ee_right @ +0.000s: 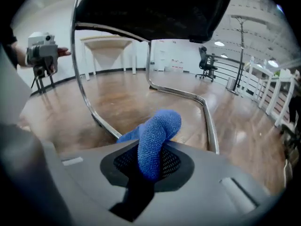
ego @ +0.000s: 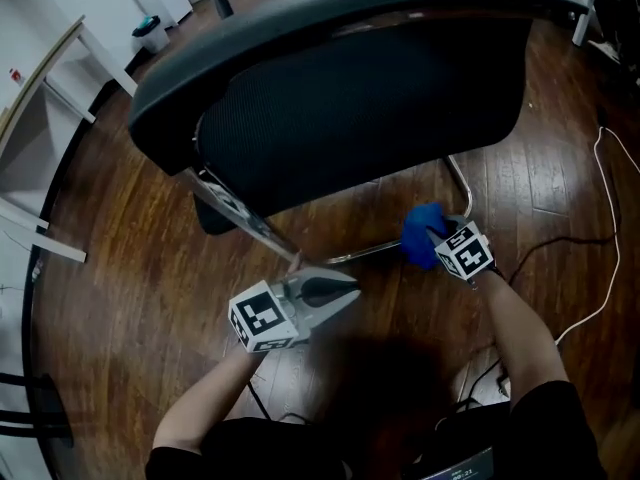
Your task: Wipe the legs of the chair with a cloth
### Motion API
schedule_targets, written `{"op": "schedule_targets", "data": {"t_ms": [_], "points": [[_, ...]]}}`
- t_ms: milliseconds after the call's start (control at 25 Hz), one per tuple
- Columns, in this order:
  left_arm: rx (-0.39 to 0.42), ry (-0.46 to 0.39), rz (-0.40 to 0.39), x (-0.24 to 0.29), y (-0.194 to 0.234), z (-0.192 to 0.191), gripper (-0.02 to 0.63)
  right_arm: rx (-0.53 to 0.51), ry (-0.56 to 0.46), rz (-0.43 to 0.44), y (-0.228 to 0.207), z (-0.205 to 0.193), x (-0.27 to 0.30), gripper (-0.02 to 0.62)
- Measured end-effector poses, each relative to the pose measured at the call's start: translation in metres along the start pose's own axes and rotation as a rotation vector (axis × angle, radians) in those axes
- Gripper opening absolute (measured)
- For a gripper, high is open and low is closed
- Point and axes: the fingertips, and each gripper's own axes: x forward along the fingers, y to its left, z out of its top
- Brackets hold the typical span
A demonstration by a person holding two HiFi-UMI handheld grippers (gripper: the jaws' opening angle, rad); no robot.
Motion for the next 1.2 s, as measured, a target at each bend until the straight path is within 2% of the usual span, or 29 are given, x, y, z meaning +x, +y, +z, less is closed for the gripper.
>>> {"op": "schedule_targets", "data": {"t_ms": [160, 360, 440, 560, 680, 760, 880, 960, 1080, 1200], "points": [[-0.026, -0.011, 0.027, 0.002, 0.013, 0.003, 0.001, -0.336, 0.101, 0.084, -0.004, -0.024, 0.000, 0.058], [-0.016, 0.016, 0.050, 0.002, 0.020, -0.001, 0.002, -0.424, 0.138, 0.130, 0.000, -0.033, 0.012, 0.058], [-0.042, -0.006, 0.039, 0.000, 0.023, 0.003, 0.002, -0.376, 0.113, 0.094, -0.010, -0.030, 0.016, 0.058], [-0.068, -0.029, 0.026, 0.003, 0.028, 0.009, 0.002, -0.172, 0.073, 0.009, -0.032, -0.026, 0.021, 0.058], [0.013, 0.112, 0.036, 0.019, 0.026, -0.011, 0.001, -0.072, 0.062, 0.016, -0.037, -0.028, 0.024, 0.058], [0.036, 0.152, 0.082, 0.025, 0.032, -0.016, 0.002, -0.032, 0.031, 0.030, -0.035, -0.025, 0.026, 0.058], [0.010, 0.090, 0.127, 0.022, 0.041, -0.005, 0.002, -0.025, 0.041, 0.015, -0.034, -0.024, 0.030, 0.057], [-0.010, 0.073, 0.130, 0.019, 0.042, -0.003, 0.002, 0.043, 0.068, 0.019, -0.034, -0.026, 0.031, 0.054], [-0.018, 0.081, 0.145, 0.013, 0.045, -0.008, 0.000, 0.138, 0.051, 0.054, -0.028, -0.029, 0.030, 0.052], [-0.016, 0.098, 0.175, 0.000, 0.054, -0.015, 0.002, 0.100, 0.026, 0.095, -0.005, -0.026, 0.029, 0.052]]}}
